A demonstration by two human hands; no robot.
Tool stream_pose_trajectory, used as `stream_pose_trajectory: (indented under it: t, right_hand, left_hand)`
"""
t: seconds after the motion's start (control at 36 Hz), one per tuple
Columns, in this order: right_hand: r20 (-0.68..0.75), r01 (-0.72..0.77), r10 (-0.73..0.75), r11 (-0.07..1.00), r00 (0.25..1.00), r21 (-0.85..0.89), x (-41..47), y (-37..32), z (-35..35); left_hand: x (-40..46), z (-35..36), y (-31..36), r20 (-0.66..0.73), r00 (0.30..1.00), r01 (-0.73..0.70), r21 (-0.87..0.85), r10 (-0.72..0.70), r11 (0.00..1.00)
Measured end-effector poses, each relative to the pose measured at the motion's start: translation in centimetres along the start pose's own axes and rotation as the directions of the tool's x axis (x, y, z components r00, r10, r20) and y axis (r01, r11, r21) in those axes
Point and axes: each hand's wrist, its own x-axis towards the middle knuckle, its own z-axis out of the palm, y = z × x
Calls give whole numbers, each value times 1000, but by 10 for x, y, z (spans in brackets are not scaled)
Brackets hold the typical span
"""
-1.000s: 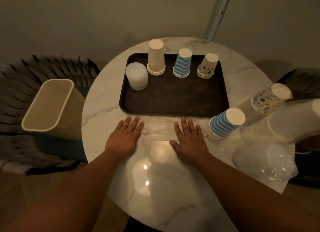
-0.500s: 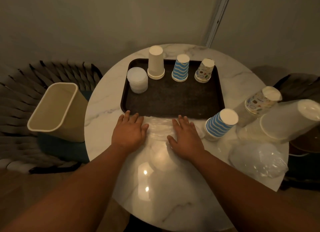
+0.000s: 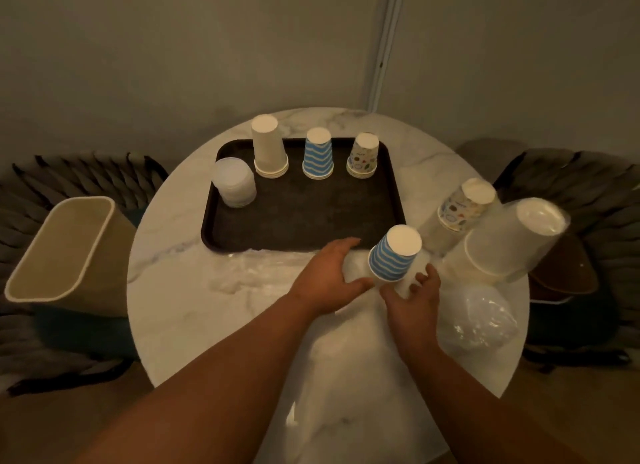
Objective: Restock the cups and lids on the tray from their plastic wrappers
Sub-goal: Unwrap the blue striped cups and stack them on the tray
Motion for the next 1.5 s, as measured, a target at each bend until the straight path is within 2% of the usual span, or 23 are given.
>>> stream_pose_trajectory:
  t: [0.14, 0.36, 0.67, 0.75, 0.83, 0.92, 1.06, 1.14, 1.31, 1.5]
  right_hand:
    - [99, -18, 10, 997, 995, 79, 25, 4, 15]
    - [160, 232, -249, 966, 955, 114, 35, 1, 16]
    - [144, 343, -316, 909, 938, -237, 39, -19, 21]
    - [149, 411, -384, 877, 911, -249, 45, -41, 21]
    - [204, 494, -465, 860, 861, -125, 44, -64, 16]
    - [272, 459, -456, 887, 847, 56, 39, -79, 11]
    - [351, 387, -403, 915, 845, 118, 41, -94, 11]
    - [393, 353, -382, 924, 836, 148, 47, -103, 11]
    - [420, 375, -364, 925, 831, 59, 58, -115, 18]
    - [401, 334, -324, 941, 857, 45, 63, -130, 39]
  left_hand:
    - [26, 28, 13, 38, 997, 74, -126, -70, 989]
    - [36, 39, 21, 74, 996, 65, -333, -42, 941]
    - [40, 4, 28, -23, 997, 59, -446, -77, 893]
    - [44, -16, 31, -31, 996, 56, -498, -82, 865]
    - [47, -35, 32, -6, 996, 74, -560, -93, 826]
    - [46, -50, 38, 53, 994, 106, -607, -93, 787]
    - [48, -61, 49, -102, 988, 32, -583, -113, 812]
    - [48, -65, 54, -138, 982, 27, -580, -132, 814]
    - [56, -74, 49, -170, 965, 49, -625, -198, 779]
    - [78, -91, 27, -111, 976, 56, -709, -190, 703]
